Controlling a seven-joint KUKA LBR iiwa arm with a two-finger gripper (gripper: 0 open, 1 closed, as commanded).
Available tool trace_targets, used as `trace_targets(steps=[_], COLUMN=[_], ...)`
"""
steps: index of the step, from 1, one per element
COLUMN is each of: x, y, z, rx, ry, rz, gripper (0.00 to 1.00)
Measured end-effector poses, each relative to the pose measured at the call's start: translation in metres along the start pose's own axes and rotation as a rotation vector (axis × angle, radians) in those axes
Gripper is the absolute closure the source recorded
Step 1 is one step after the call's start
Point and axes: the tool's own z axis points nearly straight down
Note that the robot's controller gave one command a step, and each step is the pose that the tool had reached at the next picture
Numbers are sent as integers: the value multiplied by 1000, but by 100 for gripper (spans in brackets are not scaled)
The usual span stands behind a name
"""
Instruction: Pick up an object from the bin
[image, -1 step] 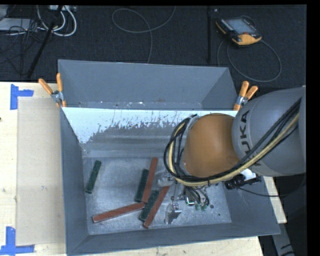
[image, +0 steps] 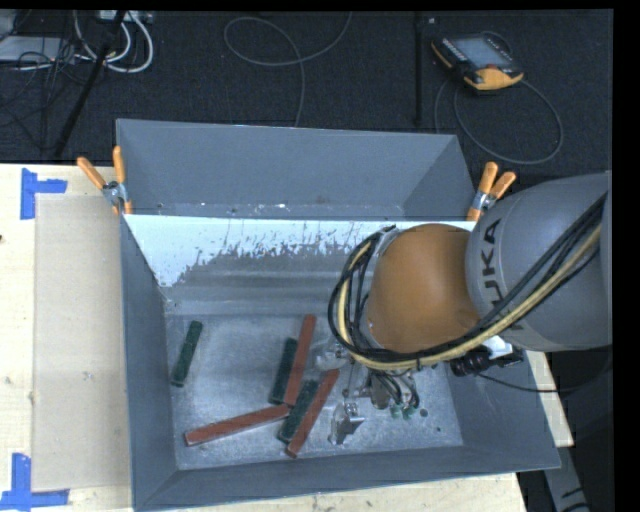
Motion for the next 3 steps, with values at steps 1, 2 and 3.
trace_targets(steps=[1,2,3], x=[-46,-46,-30], y=[3,3,-38], z=[65,65,-127], rx=[0,0,0], ry=[3,3,1], rz=[133,133,118], gripper=[100,100,100])
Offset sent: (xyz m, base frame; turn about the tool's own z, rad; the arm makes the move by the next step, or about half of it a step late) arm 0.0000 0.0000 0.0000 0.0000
